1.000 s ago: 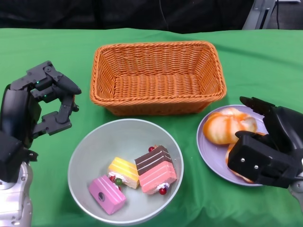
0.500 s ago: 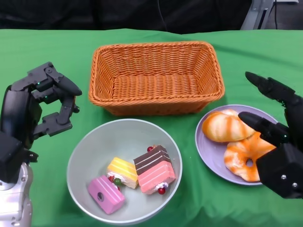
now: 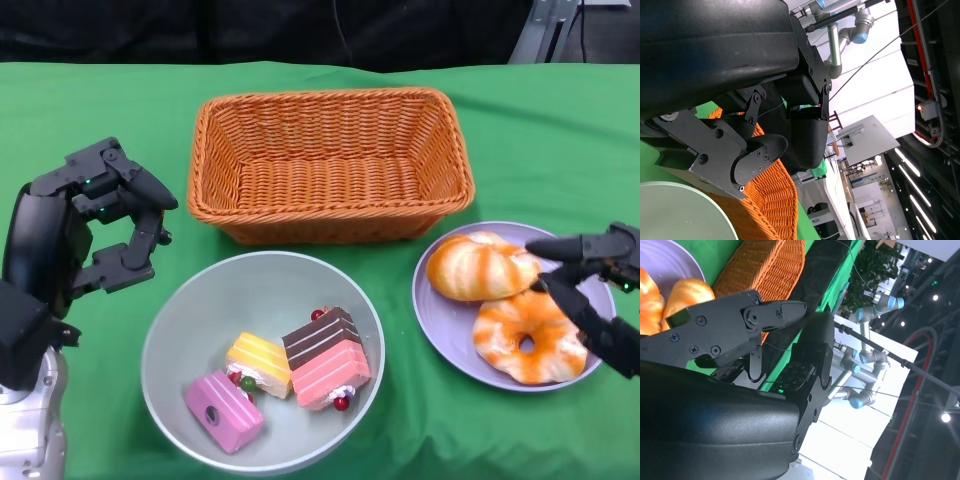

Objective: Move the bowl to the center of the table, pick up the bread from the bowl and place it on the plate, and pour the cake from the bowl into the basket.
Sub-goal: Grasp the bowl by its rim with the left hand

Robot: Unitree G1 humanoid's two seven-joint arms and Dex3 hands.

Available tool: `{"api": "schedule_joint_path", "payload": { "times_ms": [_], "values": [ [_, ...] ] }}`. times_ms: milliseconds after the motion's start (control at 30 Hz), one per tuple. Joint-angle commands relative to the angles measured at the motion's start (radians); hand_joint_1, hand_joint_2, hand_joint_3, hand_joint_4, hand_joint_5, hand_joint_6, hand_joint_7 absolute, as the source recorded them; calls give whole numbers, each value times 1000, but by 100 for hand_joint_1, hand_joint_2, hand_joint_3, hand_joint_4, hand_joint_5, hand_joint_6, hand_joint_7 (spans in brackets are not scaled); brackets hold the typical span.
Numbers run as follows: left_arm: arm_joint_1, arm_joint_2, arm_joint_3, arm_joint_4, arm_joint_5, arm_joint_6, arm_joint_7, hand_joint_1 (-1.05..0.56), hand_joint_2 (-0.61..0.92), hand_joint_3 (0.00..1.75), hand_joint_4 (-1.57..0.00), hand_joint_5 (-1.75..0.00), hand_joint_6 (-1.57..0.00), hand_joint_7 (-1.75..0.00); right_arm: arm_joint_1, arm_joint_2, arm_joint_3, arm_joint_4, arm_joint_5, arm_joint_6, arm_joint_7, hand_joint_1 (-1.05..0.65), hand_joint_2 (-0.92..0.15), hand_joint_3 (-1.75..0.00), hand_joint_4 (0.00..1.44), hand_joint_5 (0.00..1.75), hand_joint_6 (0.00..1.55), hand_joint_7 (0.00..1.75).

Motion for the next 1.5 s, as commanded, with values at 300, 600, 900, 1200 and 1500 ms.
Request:
{"api": "schedule_joint_path", "payload": {
  "times_ms": [300, 600, 900, 1200, 1500],
  "values": [
    [9, 40, -12, 6, -44, -64, -120, -11, 53, 88, -69, -114, -79, -69, -1, 61, -20, 4, 96, -1, 79, -12, -63, -71, 73, 148, 73, 112],
    [67, 210, 14, 3, -72, -294, -325, -44, 87, 4, -46, -15, -52, 0, -25, 86, -39, 22, 93, 16, 74, -13, -57, -86, 73, 149, 74, 112],
    [14, 379, 49, 210, 184, -731, -245, -63, 82, 0, -51, -13, -55, -2, -40, 109, -53, 48, 89, 4, 75, -12, -58, -87, 75, 151, 74, 114],
    [-41, 383, 109, 341, 355, -981, -157, -65, 72, 0, -60, -19, -59, -3, -44, 131, -67, 49, 45, -2, 43, -16, -61, -82, 75, 149, 74, 108],
    [-7, 350, 14, 200, 461, -993, -3, -51, 72, 0, -75, -28, -78, -10, -45, 163, -72, 59, 26, -9, -1, -15, -63, -79, 73, 152, 73, 110]
  ]
}}
